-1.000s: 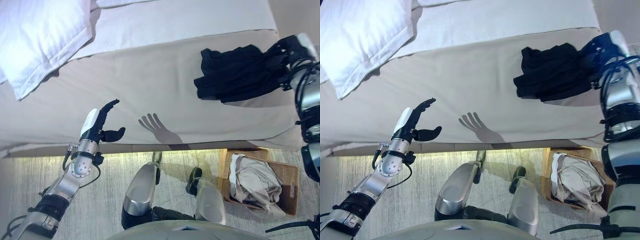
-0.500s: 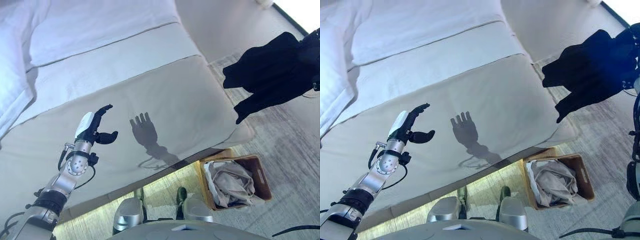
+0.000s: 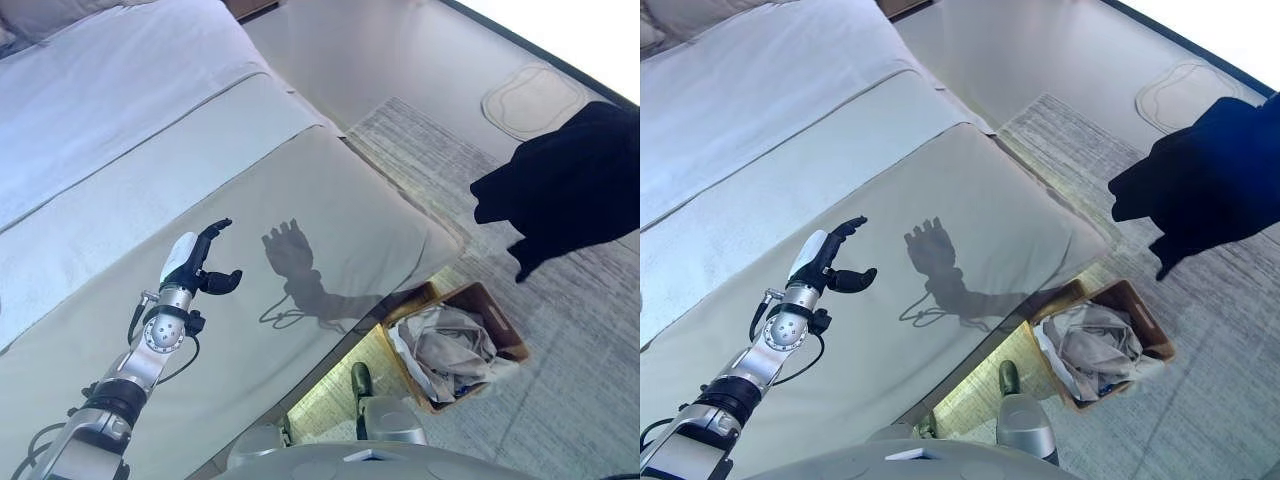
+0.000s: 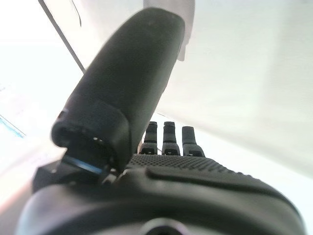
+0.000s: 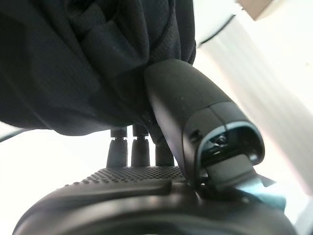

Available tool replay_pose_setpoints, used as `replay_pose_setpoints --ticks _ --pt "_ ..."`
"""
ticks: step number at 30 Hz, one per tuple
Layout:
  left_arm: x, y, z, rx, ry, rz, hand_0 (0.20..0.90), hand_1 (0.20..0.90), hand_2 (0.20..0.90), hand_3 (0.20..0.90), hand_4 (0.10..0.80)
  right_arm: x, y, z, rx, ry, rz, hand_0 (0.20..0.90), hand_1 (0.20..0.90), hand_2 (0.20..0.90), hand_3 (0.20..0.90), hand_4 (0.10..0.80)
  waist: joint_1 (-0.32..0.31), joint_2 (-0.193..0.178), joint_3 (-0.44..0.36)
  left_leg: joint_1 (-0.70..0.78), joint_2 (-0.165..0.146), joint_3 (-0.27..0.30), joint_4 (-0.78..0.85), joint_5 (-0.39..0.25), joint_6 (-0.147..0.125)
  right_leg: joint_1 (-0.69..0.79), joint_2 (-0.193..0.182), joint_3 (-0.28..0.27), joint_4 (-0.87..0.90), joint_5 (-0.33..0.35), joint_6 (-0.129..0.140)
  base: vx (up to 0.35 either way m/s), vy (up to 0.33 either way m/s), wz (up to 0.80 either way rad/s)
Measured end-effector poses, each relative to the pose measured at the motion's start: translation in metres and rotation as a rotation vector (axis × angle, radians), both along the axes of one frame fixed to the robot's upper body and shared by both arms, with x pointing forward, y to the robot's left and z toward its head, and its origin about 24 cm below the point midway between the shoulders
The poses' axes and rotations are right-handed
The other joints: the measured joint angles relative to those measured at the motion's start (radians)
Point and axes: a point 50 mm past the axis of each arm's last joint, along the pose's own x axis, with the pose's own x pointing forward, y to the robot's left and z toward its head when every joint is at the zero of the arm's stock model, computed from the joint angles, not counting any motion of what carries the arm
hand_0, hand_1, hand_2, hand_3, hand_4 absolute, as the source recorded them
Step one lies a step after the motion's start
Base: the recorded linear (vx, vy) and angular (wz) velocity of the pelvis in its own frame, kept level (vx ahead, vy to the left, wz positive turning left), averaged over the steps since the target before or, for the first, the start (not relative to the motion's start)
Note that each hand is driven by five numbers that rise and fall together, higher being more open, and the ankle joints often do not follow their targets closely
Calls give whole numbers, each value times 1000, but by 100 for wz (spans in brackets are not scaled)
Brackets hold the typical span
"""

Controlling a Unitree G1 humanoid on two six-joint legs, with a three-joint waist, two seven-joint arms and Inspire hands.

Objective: Pick up the clothes from the bed and place them into the basket

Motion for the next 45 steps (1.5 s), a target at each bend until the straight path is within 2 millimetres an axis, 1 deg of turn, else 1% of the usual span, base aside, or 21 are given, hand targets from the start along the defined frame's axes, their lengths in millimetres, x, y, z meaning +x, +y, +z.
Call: replay_pose_setpoints --ticks 1,2,4,5,9,11,14,16,21,24,28,31,33,36,37,38,39,45 --pt "0 0 0 0 0 -2 900 900 900 900 800 -1 -1 -3 2 14 3 300 300 300 200 100 -5 0 0 0 0 1 0 0 0 -1 1 2 0 0 0 5 -27 -12" --pt "1 -1 1 -1 -2 -7 900 900 900 900 800 -3 -2 -10 8 51 8 300 300 300 200 100 -9 0 0 -1 3 4 0 -2 0 -5 4 6 0 0 0 15 -30 -18" --pt "2 -1 2 -1 -4 -9 900 900 900 900 800 -5 -3 -19 18 96 18 300 300 300 200 100 -8 0 0 -7 7 28 0 -8 -6 -22 11 28 0 0 1 38 -38 -30" --pt "2 -1 2 -1 -3 -9 900 900 900 900 800 -5 -3 -21 23 105 21 300 300 300 200 100 -9 0 0 -9 10 30 0 -11 -9 -26 12 29 0 -1 1 43 -27 -22" --pt "2 -3 1 -2 12 -27 900 900 900 900 800 -7 -2 -43 59 175 36 300 300 300 200 100 -35 2 -1 -15 27 38 -1 -19 -13 -36 27 34 0 -4 6 31 -19 -4" --pt "2 -3 1 -2 12 -26 900 900 900 900 800 -7 -2 -51 79 201 42 300 300 300 200 100 -43 10 -12 -30 40 42 -1 -37 -26 -54 38 36 0 -7 10 6 -7 -5" --pt "2 -3 1 -3 14 -31 900 900 900 900 800 -8 -5 -63 117 227 28 300 300 300 200 100 -53 10 -13 -40 41 42 -1 -37 -25 -64 38 39 0 -9 14 0 0 0" --pt "2 -4 0 -2 21 -39 900 900 900 900 800 -11 -9 -71 135 253 7 300 300 300 200 100 -53 19 -23 -49 41 44 -1 -37 -24 -73 38 44 0 -9 14 -18 -10 -2" --pt "0 -6 -3 -6 42 -54 900 900 900 900 800 -22 -21 -89 179 312 -68 300 300 300 200 100 -56 59 -60 -63 40 49 -1 -32 -25 -90 38 48 0 -1 6 -40 -12 -3" --pt "0 -9 -5 -4 53 -67 900 900 900 900 800 -25 -23 -106 214 336 -106 300 300 300 200 100 -57 77 -72 -63 41 50 -1 -31 -27 -91 39 47 0 -1 6 0 0 0" --pt "-1 -14 -8 -3 70 -91 900 900 900 900 800 -26 -19 -130 269 393 -118 300 300 300 200 100 -58 82 -75 -62 41 49 0 -31 -27 -90 39 45 0 -1 6 0 0 0" --pt "0 -14 -8 -5 71 -92 900 900 900 900 800 -28 -17 -144 297 422 -125 300 300 300 200 100 -59 82 -76 -62 40 49 0 -30 -27 -89 37 39 0 -1 6 4 1 3" --pt "0 -14 -7 -5 69 -93 900 900 900 900 800 -29 -16 -148 310 429 -130 300 300 300 200 100 -58 83 -76 -62 39 47 0 -30 -27 -88 34 35 0 -1 6 -6 9 5" --pt "1 -15 -7 -4 68 -93 900 900 900 900 800 -28 -16 -148 310 428 -127 300 300 300 200 100 -58 86 -76 -62 37 47 0 -30 -28 -87 31 33 0 -1 6 -2 3 1" --pt "1 -15 -7 -3 68 -93 900 900 900 900 800 -28 -16 -149 309 426 -126 331 331 331 236 136 -58 88 -75 -63 36 46 0 -30 -28 -87 31 32 0 -1 6 0 0 0" --pt "2 -15 -7 -3 70 -95 900 900 900 900 800 -28 -15 -148 307 422 -123 460 460 460 387 287 -58 89 -74 -63 36 44 0 -30 -28 -87 30 31 0 -1 6 0 0 0" --pt "1 -17 -8 -2 73 -100 900 900 900 900 800 -28 -15 -148 307 421 -121 900 900 900 900 800 -58 92 -74 -63 36 44 0 -30 -28 -87 30 31 0 -1 6 0 0 0" --pt "0 -22 -12 -2 92 -119 900 900 900 900 800 -28 -16 -148 297 409 -134 900 900 900 900 800 -57 117 -74 -65 38 41 -1 -30 -27 -87 31 28 0 -1 6 0 0 0"
